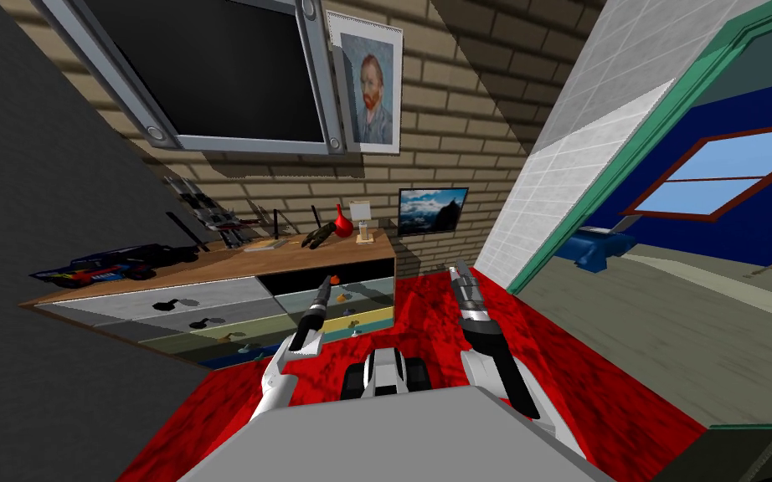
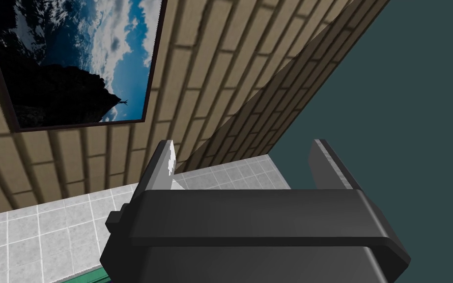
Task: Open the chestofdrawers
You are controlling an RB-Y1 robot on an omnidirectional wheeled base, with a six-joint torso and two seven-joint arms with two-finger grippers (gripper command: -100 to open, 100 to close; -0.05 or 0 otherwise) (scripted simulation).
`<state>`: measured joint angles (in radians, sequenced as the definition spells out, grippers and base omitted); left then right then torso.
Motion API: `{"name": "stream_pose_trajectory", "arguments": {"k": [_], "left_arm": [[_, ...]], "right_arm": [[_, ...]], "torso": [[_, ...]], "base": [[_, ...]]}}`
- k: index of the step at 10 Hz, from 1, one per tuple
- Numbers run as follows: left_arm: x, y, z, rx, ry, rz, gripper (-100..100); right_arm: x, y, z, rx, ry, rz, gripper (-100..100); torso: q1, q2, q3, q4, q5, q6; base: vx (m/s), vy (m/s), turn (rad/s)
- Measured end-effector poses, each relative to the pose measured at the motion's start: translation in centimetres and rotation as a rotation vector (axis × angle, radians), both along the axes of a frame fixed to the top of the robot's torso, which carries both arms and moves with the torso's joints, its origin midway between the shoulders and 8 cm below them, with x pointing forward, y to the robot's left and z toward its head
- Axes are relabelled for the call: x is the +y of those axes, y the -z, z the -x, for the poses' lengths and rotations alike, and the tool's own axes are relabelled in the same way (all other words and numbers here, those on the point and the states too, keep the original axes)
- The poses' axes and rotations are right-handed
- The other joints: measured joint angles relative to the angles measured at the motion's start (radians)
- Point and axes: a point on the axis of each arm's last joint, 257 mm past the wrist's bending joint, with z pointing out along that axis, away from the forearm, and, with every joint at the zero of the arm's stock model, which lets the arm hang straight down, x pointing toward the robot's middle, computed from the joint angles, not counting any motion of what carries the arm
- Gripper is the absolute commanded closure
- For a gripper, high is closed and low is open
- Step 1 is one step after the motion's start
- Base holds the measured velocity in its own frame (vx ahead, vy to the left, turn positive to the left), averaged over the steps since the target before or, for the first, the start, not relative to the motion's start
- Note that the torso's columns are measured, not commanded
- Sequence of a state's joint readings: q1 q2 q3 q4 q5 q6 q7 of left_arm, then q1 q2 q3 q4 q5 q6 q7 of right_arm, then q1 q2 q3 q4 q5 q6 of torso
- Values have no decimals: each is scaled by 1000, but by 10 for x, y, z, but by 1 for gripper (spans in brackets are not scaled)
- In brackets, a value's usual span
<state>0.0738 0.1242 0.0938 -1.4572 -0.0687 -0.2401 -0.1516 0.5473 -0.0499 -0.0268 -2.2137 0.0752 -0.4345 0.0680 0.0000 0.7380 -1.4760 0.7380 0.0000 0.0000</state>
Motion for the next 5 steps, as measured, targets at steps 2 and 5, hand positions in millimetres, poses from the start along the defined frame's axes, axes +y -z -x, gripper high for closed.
{"name": "stream_pose_trajectory", "arguments": {"k": [2,5], "left_arm": [[-1,0,-4,15,-8,14,-100],[-11,3,-9,40,-20,64,-100]], "right_arm": [[0,0,0,0,0,0,0],[0,0,0,0,0,0,0]], "torso": [[0,0,0,0,0,0],[0,0,0,0,0,0]], "base": [[-20,-31,34],[-16,-27,14]]}}
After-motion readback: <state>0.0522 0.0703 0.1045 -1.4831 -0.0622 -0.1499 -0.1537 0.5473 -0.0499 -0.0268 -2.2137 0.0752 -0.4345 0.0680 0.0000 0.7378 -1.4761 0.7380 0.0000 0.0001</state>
